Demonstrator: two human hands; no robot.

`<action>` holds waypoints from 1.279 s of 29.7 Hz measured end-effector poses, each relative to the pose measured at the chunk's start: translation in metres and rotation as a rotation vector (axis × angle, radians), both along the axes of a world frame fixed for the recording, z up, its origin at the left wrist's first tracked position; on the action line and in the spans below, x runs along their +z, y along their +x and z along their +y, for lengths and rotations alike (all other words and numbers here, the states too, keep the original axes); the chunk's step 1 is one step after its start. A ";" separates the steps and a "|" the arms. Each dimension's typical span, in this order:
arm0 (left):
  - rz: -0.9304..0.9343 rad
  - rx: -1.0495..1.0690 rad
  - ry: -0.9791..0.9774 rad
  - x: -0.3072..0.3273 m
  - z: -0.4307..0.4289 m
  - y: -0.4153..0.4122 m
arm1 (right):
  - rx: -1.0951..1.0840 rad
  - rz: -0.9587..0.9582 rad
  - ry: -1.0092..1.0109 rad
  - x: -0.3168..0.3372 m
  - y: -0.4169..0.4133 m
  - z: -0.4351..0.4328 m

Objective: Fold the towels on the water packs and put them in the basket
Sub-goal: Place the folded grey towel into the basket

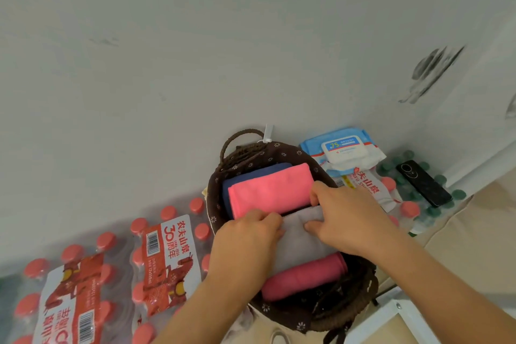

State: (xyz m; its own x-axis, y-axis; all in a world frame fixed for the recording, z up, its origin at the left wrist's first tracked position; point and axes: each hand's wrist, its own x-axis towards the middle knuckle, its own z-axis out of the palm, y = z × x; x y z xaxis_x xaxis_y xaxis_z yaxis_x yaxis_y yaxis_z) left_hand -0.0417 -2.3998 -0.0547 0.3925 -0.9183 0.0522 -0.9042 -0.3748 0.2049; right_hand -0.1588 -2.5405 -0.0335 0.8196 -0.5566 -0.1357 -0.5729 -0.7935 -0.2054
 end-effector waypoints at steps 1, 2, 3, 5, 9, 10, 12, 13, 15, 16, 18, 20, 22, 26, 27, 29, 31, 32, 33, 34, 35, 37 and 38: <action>-0.066 0.000 -0.023 -0.001 0.002 -0.001 | 0.006 -0.018 -0.026 -0.001 0.000 0.002; -0.124 -0.015 -0.062 -0.001 0.004 -0.002 | 0.014 -0.023 -0.052 -0.002 -0.001 0.003; -0.173 -0.048 -0.104 0.002 0.005 -0.004 | 0.016 -0.027 -0.070 -0.003 -0.002 0.003; -0.207 -0.117 -0.143 0.003 0.004 -0.008 | 0.006 -0.044 -0.095 -0.005 -0.004 0.002; -0.161 -0.124 0.113 -0.010 -0.009 -0.009 | 0.009 -0.142 -0.301 -0.011 -0.003 0.000; -0.151 -0.104 0.154 -0.013 -0.011 -0.007 | 0.022 -0.174 -0.324 -0.012 -0.004 0.000; -0.120 -0.098 0.210 -0.020 -0.011 -0.002 | 0.132 -0.176 -0.321 -0.017 -0.004 -0.003; -0.109 -0.098 0.230 -0.022 -0.012 -0.001 | 0.206 -0.151 -0.329 -0.021 -0.004 -0.006; -0.090 -0.101 0.271 -0.026 -0.012 0.002 | 0.282 -0.076 -0.313 -0.030 -0.006 -0.012; -0.078 -0.104 0.275 -0.026 -0.013 0.002 | 0.291 -0.031 -0.299 -0.034 -0.007 -0.015; -0.080 -0.125 0.341 -0.024 -0.018 0.003 | 0.299 0.028 -0.291 -0.044 -0.007 -0.020; -0.103 -0.177 0.382 -0.025 -0.021 0.004 | 0.293 0.053 -0.302 -0.049 -0.005 -0.022; -0.084 -0.195 0.412 -0.020 -0.023 0.005 | 0.280 0.042 -0.313 -0.052 -0.003 -0.022; -0.091 -0.192 0.417 -0.020 -0.019 0.008 | 0.270 0.003 -0.313 -0.054 0.002 -0.016; -0.111 -0.186 0.422 -0.022 -0.018 0.007 | 0.268 0.012 -0.301 -0.053 0.003 -0.015; -0.132 -0.178 0.433 -0.024 -0.019 0.007 | 0.270 0.047 -0.265 -0.050 0.003 -0.014; -0.114 -0.164 0.430 -0.024 -0.022 0.008 | 0.312 0.041 -0.225 -0.042 0.002 -0.019; -0.096 -0.159 0.424 -0.022 -0.023 0.008 | 0.327 -0.001 -0.164 -0.038 0.001 -0.023; -0.078 -0.154 0.414 -0.019 -0.024 0.007 | 0.315 -0.067 -0.089 -0.035 -0.002 -0.027; -0.062 -0.149 0.399 -0.016 -0.024 0.007 | 0.290 -0.112 -0.013 -0.032 -0.005 -0.028; -0.047 -0.143 0.381 -0.011 -0.023 0.006 | 0.269 -0.162 0.038 -0.028 -0.010 -0.027; -0.036 -0.134 0.325 -0.004 -0.020 0.005 | 0.217 -0.285 0.085 -0.024 -0.017 -0.021; -0.051 -0.130 0.274 -0.002 -0.019 0.004 | 0.190 -0.331 0.093 -0.024 -0.022 -0.019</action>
State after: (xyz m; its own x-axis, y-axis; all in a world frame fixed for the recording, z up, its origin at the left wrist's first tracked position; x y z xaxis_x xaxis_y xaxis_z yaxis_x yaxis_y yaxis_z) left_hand -0.0375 -2.4184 -0.0565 0.2738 -0.9433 -0.1876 -0.9547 -0.2902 0.0659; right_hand -0.1805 -2.5591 -0.0571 0.9147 -0.3887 0.1105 -0.3086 -0.8483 -0.4302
